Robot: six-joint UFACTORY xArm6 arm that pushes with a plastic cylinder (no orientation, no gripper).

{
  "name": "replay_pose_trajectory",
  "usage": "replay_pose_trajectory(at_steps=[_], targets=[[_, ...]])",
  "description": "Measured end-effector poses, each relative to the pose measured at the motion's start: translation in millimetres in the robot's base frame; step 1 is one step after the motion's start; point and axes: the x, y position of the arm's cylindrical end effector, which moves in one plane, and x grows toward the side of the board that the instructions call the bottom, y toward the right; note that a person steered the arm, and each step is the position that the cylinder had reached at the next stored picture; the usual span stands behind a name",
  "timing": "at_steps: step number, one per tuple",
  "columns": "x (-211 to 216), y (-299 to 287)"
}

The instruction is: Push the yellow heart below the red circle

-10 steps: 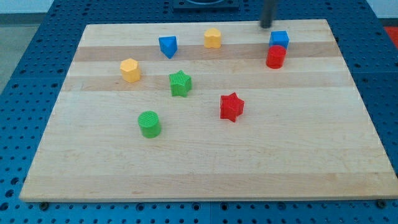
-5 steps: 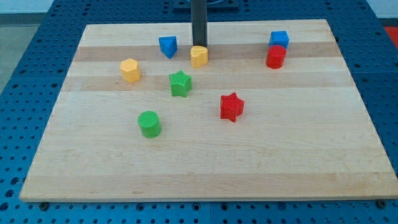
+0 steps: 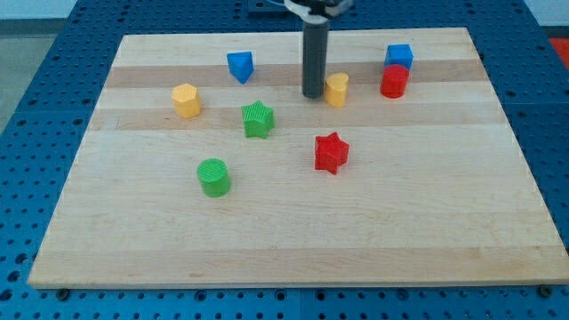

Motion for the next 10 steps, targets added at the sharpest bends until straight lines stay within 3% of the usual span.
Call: replay_pose_trajectory(at_steps=[2,7,9,10], targets=[[-17.0,36.5],[-16.9,43.4],[23.3,40.8],[-4.8,-0.2]])
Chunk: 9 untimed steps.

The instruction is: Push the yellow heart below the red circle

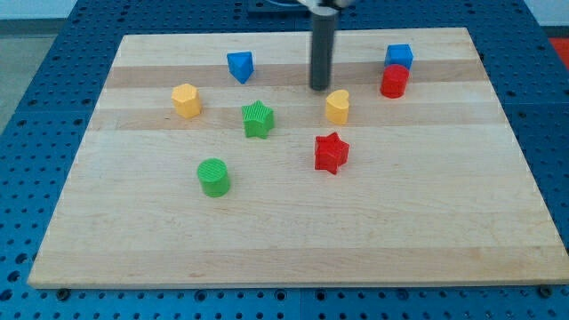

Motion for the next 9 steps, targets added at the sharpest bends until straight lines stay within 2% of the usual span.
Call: replay_pose_trajectory(at_steps=[2,3,4,6,7,9], targets=[[69.5,-9.5],[68.8,41.2],[67.8,49.4],[34.6,46.8],[53.8,64.0],[63.8,105.8]])
